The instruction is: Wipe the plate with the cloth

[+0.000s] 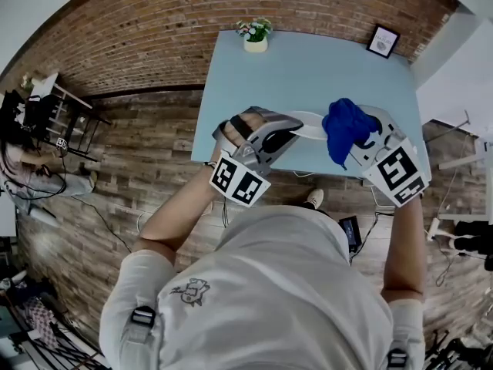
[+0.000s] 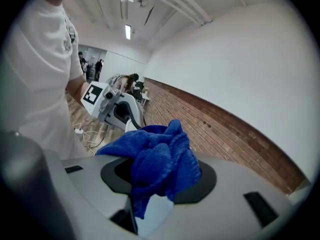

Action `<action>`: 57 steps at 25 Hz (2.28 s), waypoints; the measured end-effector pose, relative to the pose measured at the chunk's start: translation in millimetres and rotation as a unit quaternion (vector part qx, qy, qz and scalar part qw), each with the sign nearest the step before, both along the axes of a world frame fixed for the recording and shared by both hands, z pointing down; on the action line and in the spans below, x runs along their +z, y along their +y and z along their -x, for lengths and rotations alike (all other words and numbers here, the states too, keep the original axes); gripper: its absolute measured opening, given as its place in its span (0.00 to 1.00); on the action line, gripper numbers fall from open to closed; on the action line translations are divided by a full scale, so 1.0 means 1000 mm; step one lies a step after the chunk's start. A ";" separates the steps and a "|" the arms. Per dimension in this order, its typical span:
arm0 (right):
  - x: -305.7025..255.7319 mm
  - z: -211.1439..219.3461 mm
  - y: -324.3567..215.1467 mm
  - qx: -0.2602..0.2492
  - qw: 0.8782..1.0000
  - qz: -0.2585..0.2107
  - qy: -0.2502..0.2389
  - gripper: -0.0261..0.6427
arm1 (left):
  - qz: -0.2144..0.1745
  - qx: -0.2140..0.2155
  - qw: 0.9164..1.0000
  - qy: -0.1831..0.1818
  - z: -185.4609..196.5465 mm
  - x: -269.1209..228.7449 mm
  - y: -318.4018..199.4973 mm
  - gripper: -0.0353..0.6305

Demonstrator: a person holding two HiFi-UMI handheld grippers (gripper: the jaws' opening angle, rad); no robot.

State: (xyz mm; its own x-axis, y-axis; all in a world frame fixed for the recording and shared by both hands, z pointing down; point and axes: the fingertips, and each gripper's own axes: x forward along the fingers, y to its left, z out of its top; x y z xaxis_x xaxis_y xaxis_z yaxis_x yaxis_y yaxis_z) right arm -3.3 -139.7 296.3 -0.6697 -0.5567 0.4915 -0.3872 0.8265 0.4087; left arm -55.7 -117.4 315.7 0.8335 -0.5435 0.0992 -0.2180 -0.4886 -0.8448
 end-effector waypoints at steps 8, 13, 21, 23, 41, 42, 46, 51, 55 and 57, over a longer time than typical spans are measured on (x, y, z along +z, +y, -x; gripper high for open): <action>-0.031 0.039 0.007 -0.099 0.988 0.092 -0.072 0.28 | -0.165 0.037 0.985 -0.036 -0.009 -0.029 0.024 0.09; -0.035 0.056 -0.002 -0.113 0.978 0.152 -0.090 0.28 | -0.217 0.054 0.974 -0.042 -0.020 -0.038 0.049 0.09; -0.015 0.058 -0.042 -0.083 0.960 0.248 -0.105 0.28 | -0.248 0.047 0.966 -0.055 -0.020 -0.037 0.053 0.09; -0.011 0.046 -0.054 -0.065 0.958 0.256 -0.109 0.28 | -0.249 0.043 0.966 -0.056 -0.014 -0.040 0.049 0.09; -0.040 0.057 0.009 -0.110 0.957 0.241 -0.120 0.28 | -0.229 0.012 0.971 -0.062 -0.001 -0.034 0.010 0.09; -0.042 0.059 0.007 -0.113 0.956 0.242 -0.118 0.28 | -0.229 0.011 0.971 -0.060 -0.001 -0.036 0.010 0.09; -0.052 0.064 0.001 -0.129 0.949 0.258 -0.130 0.28 | -0.237 0.010 0.970 -0.056 -0.002 -0.044 0.019 0.09; -0.054 0.067 0.002 -0.138 0.950 0.249 -0.124 0.28 | -0.253 0.022 0.965 -0.059 -0.016 -0.043 0.037 0.09; -0.042 0.091 -0.001 -0.149 0.952 0.253 -0.081 0.28 | -0.266 0.041 0.960 -0.072 -0.022 -0.040 0.048 0.09; -0.035 0.094 -0.006 -0.145 0.953 0.259 -0.064 0.28 | -0.267 0.044 0.959 -0.078 -0.023 -0.037 0.051 0.09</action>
State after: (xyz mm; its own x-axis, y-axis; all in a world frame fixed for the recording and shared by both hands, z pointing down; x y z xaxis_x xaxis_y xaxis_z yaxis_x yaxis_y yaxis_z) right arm -97.2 -145.5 261.3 -0.8313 -0.0449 0.5541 -0.1316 0.9843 -0.1177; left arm -32.4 -66.5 278.6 0.8764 -0.4794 -0.0461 -0.0453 0.0133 -0.9989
